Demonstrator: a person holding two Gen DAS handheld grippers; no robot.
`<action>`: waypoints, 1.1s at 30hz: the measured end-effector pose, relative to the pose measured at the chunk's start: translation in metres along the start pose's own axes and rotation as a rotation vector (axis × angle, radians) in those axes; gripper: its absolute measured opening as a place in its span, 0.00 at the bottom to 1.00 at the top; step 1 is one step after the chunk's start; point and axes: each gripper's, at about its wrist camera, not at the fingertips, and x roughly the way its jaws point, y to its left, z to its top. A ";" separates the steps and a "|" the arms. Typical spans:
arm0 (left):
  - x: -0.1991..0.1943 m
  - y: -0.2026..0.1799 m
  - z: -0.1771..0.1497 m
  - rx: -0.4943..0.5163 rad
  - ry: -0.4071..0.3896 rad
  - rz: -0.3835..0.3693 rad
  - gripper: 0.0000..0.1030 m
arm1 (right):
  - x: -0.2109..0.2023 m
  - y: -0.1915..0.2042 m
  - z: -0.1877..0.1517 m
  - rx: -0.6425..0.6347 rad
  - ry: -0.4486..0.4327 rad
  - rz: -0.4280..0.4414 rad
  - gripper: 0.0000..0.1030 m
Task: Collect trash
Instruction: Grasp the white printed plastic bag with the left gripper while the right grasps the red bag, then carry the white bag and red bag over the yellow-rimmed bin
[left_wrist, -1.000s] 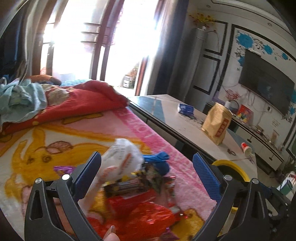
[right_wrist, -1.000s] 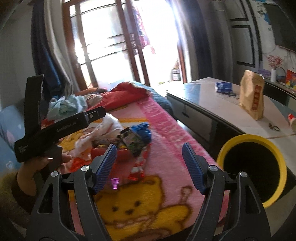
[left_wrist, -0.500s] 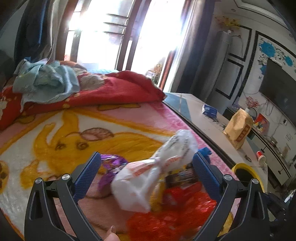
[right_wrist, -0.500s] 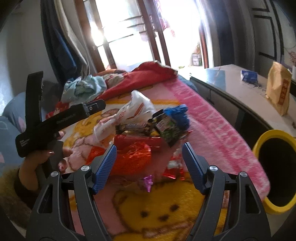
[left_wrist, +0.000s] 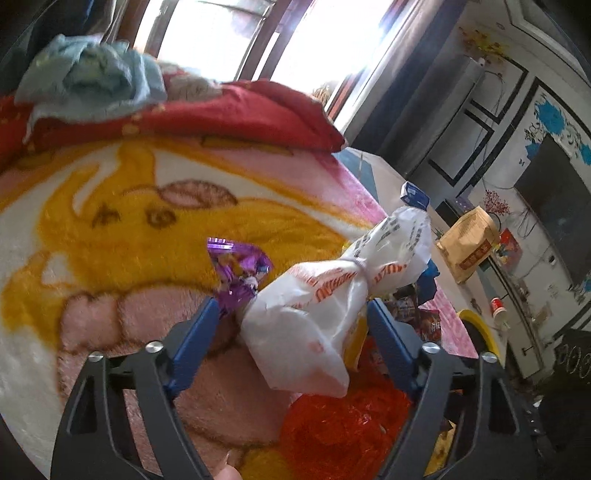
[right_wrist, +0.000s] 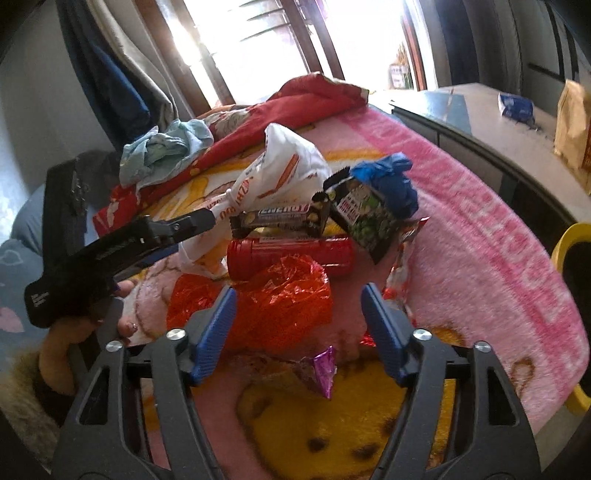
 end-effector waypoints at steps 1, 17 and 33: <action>0.001 0.001 0.000 -0.003 0.004 -0.007 0.69 | 0.001 0.000 0.000 0.004 0.006 0.010 0.53; -0.015 -0.011 0.000 0.016 -0.028 -0.061 0.43 | -0.006 0.010 -0.003 -0.012 0.005 0.089 0.04; -0.064 -0.019 0.024 0.012 -0.156 -0.103 0.43 | -0.061 0.016 0.023 -0.029 -0.171 0.152 0.03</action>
